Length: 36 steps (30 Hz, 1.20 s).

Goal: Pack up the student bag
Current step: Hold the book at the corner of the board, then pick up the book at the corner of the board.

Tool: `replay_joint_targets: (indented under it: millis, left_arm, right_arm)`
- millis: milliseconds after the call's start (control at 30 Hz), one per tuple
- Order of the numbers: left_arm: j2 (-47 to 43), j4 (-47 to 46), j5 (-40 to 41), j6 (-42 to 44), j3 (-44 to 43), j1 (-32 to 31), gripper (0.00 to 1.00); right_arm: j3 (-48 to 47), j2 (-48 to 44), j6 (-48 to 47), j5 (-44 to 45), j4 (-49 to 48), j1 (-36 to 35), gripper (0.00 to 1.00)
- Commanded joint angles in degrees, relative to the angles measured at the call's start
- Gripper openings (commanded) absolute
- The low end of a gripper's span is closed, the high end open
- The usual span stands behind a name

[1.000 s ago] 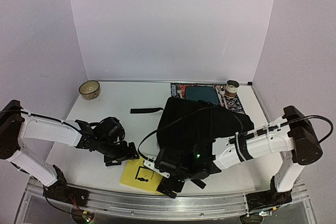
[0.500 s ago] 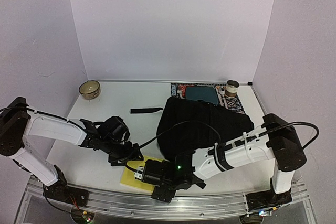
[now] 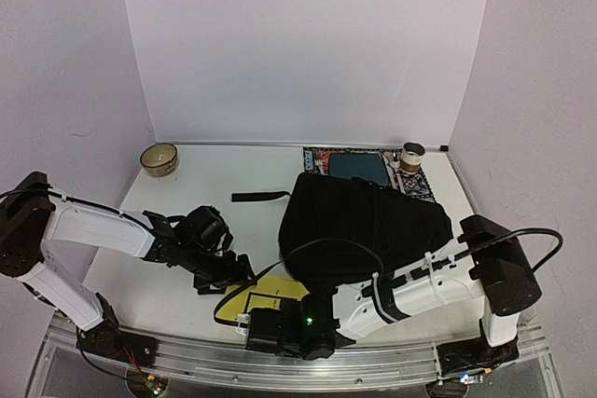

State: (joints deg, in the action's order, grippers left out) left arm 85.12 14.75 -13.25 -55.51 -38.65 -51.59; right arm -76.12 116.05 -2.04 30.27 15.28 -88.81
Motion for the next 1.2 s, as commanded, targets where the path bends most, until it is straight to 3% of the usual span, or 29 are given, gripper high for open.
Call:
replay_joint_targets:
  millis: [0, 233, 600, 833, 1033, 1167]
  left_arm:
    - [-1.30, -1.07, -0.96, -0.08, -0.72, -0.54, 0.91]
    - [-3.55, -1.12, 0.56, -2.70, 0.35, -0.05, 0.99]
    - [-10.60, -7.56, -2.04, -12.13, 7.47, 1.03, 0.95]
    - [-10.48, -20.17, -8.79, -18.24, 12.36, 1.06, 0.71]
    - [-15.68, -19.72, -5.71, -20.89, 13.54, 1.03, 0.21]
    - [-20.91, -17.59, -2.90, -22.55, 14.57, 1.04, 0.04]
  right_arm:
    - [-1.02, -4.40, -1.42, 10.99, 3.31, 0.91, 0.59]
    - [-0.77, -5.85, -1.53, 15.40, 3.00, 0.92, 0.42]
    - [-0.36, -6.80, -0.78, 15.78, 2.24, 0.92, 0.41]
    - [-0.01, -6.93, -0.53, 16.22, 1.31, 0.92, 0.41]
    - [0.39, -8.15, 0.12, 15.03, 1.06, 0.90, 0.43]
    - [0.79, -8.90, 0.59, 13.56, 0.71, 0.92, 0.49]
